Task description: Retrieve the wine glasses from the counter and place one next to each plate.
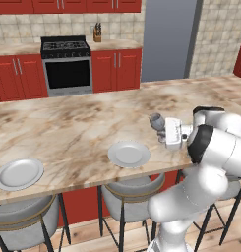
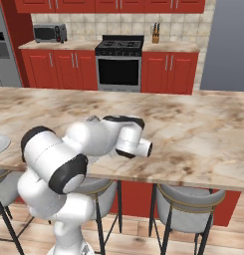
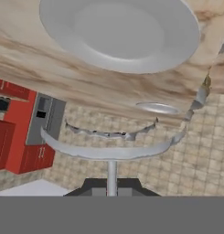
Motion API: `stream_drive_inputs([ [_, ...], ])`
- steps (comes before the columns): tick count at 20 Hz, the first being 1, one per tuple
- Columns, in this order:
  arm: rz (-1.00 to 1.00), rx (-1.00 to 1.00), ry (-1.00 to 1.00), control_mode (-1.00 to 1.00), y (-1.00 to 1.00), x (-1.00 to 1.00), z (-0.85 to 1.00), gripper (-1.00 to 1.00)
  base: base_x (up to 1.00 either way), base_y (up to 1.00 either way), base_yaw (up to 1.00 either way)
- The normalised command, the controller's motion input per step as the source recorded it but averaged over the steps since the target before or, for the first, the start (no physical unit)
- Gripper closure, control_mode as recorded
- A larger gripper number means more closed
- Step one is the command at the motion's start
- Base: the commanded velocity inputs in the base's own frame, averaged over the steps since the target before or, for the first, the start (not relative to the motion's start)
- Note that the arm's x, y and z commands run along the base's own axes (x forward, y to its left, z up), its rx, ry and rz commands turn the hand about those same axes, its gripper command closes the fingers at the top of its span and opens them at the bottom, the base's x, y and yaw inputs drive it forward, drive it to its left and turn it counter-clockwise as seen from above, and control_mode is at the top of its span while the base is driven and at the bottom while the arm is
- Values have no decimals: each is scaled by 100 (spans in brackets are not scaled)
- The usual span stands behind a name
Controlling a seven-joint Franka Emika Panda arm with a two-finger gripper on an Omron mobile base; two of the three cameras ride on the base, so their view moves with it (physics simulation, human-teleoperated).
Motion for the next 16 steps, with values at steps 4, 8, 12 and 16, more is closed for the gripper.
stream_drive_inputs([
  [4,-1,-7,0,-100,0,61,-32,100,0,0,0],
  [8,0,0,2,-100,0,59,-34,100,0,0,0],
  [12,2,0,0,-100,-2,56,-35,100,0,0,0],
  [16,6,0,4,-100,-3,60,-22,100,0,0,0],
])
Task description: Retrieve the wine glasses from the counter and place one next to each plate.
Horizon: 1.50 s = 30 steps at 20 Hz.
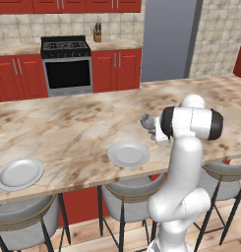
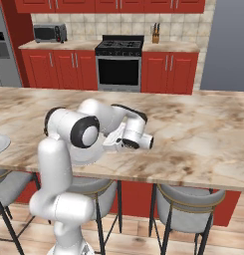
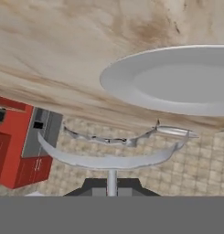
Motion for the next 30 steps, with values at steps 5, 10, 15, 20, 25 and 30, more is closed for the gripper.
stream_drive_inputs([
  [5,14,0,1,-100,-9,50,-24,100,0,0,0],
  [10,21,0,0,-100,-8,25,-20,100,0,0,0],
  [15,15,0,0,-100,0,0,-16,100,0,0,0],
  [20,1,0,8,-100,0,0,-28,100,0,0,0],
  [25,0,-3,20,-100,0,0,-33,100,0,0,0],
  [30,0,-1,9,-100,0,0,-19,100,0,0,0],
])
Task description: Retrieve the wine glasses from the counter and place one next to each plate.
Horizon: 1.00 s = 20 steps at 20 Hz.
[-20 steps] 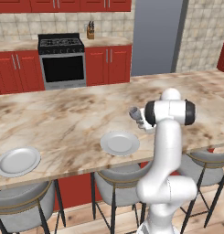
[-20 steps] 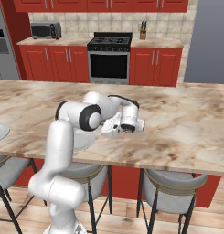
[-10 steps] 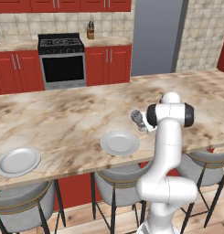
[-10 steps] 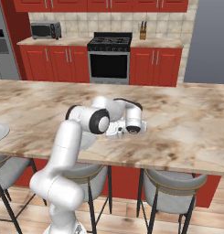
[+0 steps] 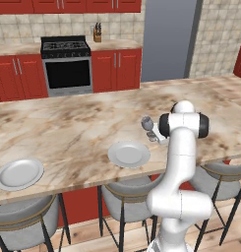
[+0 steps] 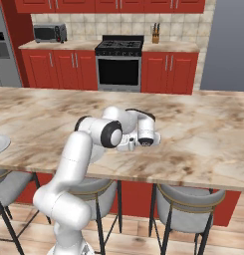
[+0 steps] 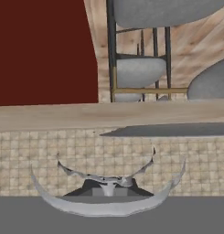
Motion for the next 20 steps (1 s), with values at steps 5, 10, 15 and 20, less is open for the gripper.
stream_drive_inputs([
  [5,0,0,0,-100,0,-1,-5,100,0,0,0],
  [10,0,1,-2,-100,0,-21,0,100,0,0,0],
  [15,0,2,-4,-100,0,-32,0,100,0,0,0],
  [20,0,4,-1,-100,0,-18,19,100,0,0,0],
])
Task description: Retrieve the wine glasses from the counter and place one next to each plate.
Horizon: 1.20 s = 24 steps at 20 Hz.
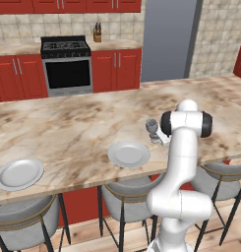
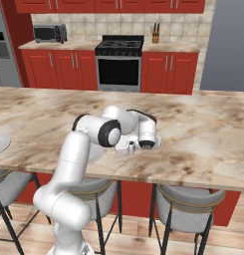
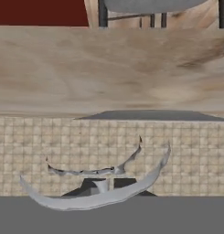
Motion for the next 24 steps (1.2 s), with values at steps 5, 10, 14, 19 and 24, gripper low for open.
stream_drive_inputs([
  [5,0,10,1,-100,0,-4,20,100,0,0,0],
  [10,0,4,0,-100,0,-4,3,100,0,0,0],
  [14,0,-6,0,-100,0,-8,0,100,0,0,0],
  [19,0,-15,0,-100,3,-13,0,100,0,0,0],
  [24,0,-5,7,-100,23,-4,0,100,0,0,0],
])
